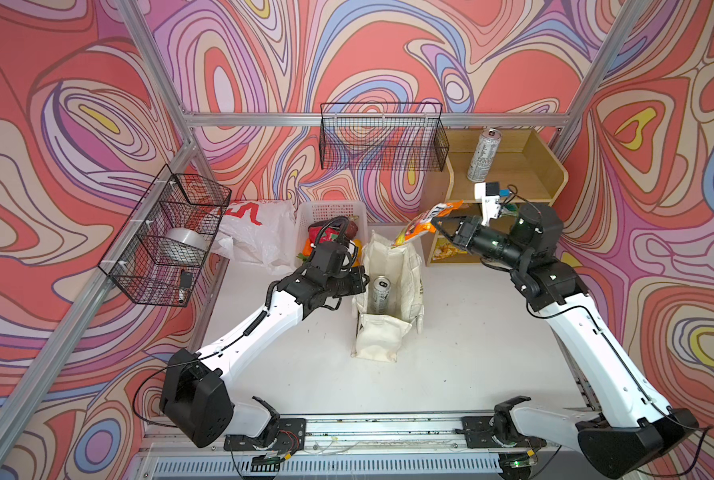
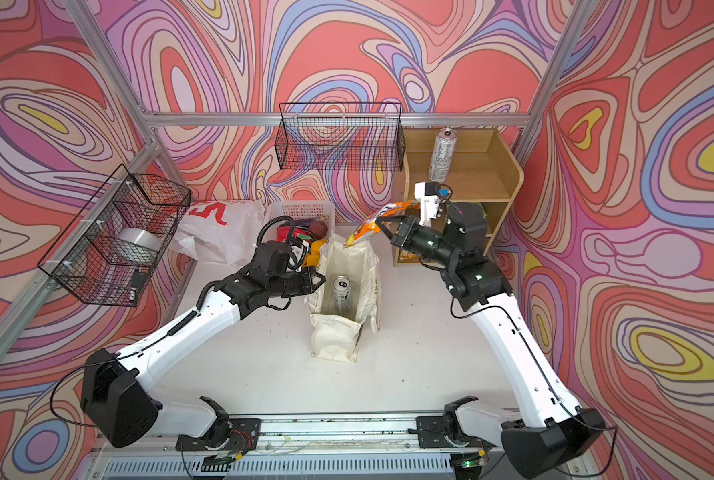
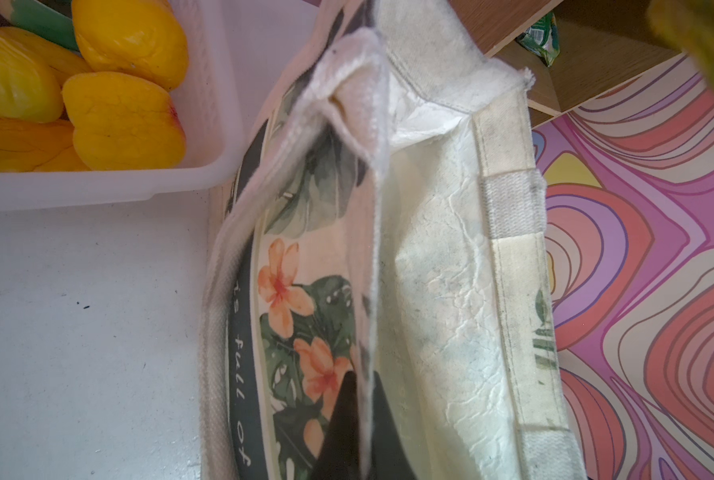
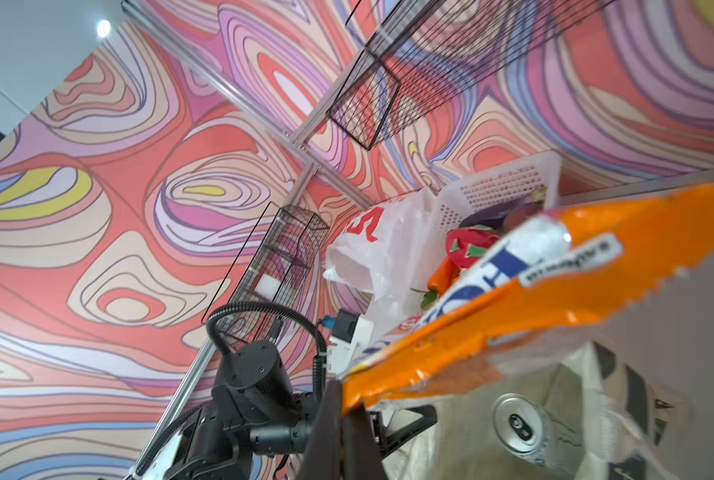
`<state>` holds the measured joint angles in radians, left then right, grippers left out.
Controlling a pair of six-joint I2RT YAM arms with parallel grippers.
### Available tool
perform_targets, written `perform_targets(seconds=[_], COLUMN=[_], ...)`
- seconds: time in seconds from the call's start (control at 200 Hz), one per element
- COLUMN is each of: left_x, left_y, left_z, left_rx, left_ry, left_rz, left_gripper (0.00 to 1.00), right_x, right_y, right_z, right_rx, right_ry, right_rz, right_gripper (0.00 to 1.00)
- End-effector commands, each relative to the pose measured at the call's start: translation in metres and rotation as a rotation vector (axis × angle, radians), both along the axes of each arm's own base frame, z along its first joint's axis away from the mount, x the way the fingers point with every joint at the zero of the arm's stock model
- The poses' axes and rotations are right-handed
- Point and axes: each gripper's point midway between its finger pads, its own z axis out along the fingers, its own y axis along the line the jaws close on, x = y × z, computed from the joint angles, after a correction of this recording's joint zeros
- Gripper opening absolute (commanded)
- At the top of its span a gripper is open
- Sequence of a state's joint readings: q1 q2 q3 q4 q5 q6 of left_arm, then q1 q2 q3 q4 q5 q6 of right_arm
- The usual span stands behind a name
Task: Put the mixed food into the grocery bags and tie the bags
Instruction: 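Carry the Fox's candy bag into the tote and release it with the right gripper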
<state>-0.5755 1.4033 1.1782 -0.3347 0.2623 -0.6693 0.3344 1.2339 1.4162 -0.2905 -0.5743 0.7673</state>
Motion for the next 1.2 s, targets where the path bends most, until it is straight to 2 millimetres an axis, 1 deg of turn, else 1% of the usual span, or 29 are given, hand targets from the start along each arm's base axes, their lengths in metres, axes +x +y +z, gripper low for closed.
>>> perform_targets(seconds=[0.0,0.085,0.16,0.326,0.446,0.451,0.456,0.506,0.531,0.561,0.606,0.681,0.726,0.781,0.836,0.891,0.951,1.012,1.107,1.192], left_x=[0.001,0.000,0.000,0.000,0.000,0.000,0.000,0.000,0.000,0.000,-0.001,-0.001,-0.002,-0.001,-0.001,-0.001,-0.001,-0.001,-0.001,-0.001], left_y=[0.000,0.001,0.001,0.000,0.001,0.000,0.000,0.000,0.000,0.001,0.001,0.002,0.002,0.002,0.002,0.001,0.001,0.002,0.002,0.003], left_z=[0.003,0.003,0.005,0.007,0.006,0.006,0.006,0.006,0.006,0.006,0.006,0.006,0.006,0.007,0.007,0.008,0.008,0.009,0.009,0.010], left_rx=[0.010,0.012,0.009,0.009,0.013,0.014,0.013,0.012,0.011,0.011,0.014,0.018,0.017,0.017,0.017,0.016,0.015,0.016,0.019,0.020], left_ry=[-0.002,-0.001,-0.005,-0.008,-0.007,-0.007,-0.007,-0.006,-0.007,-0.007,-0.007,-0.008,-0.008,-0.009,-0.010,-0.012,-0.012,-0.016,-0.018,-0.019], left_rz=[0.000,0.000,-0.001,-0.005,-0.004,-0.005,-0.005,-0.004,-0.005,-0.005,-0.004,-0.003,-0.003,-0.002,-0.006,-0.006,-0.007,-0.007,-0.008,-0.009], left_gripper=[0.00,0.00,0.00,0.00,0.00,0.00,0.00,0.00,0.00,0.00,0.00,0.00,0.00,0.00,0.00,0.00,0.00,0.00,0.00,0.00], right_x=[-0.003,-0.003,-0.003,0.000,-0.004,-0.005,-0.005,-0.008,-0.010,-0.010,-0.011,-0.012,-0.013,-0.014,-0.013,-0.009,-0.006,-0.006,-0.009,-0.011], right_y=[0.028,0.041,0.044,0.054,0.068,0.069,0.069,0.075,0.075,0.074,0.068,0.052,0.044,0.033,0.020,0.003,-0.016,-0.027,-0.027,-0.019], right_z=[-0.003,-0.025,-0.047,-0.112,-0.146,-0.146,-0.147,-0.150,-0.149,-0.144,-0.134,-0.113,-0.102,-0.096,-0.097,-0.106,-0.123,-0.141,-0.169,-0.193], right_rx=[-0.022,-0.051,-0.077,-0.143,-0.188,-0.191,-0.194,-0.209,-0.217,-0.223,-0.238,-0.278,-0.296,-0.324,-0.361,-0.418,-0.492,-0.543,-0.564,-0.556], right_ry=[-0.023,0.011,0.047,0.178,0.253,0.254,0.256,0.266,0.263,0.255,0.220,0.156,0.122,0.107,0.104,0.119,0.150,0.187,0.243,0.292], right_rz=[0.076,0.100,0.107,0.136,0.187,0.190,0.193,0.229,0.234,0.231,0.206,0.131,0.093,0.046,-0.016,-0.100,-0.185,-0.228,-0.216,-0.173], right_gripper=[0.00,0.00,0.00,0.00,0.00,0.00,0.02,0.35,0.47,0.56,0.63,0.68,0.69,0.69,0.69,0.69,0.70,0.71,0.72,0.72])
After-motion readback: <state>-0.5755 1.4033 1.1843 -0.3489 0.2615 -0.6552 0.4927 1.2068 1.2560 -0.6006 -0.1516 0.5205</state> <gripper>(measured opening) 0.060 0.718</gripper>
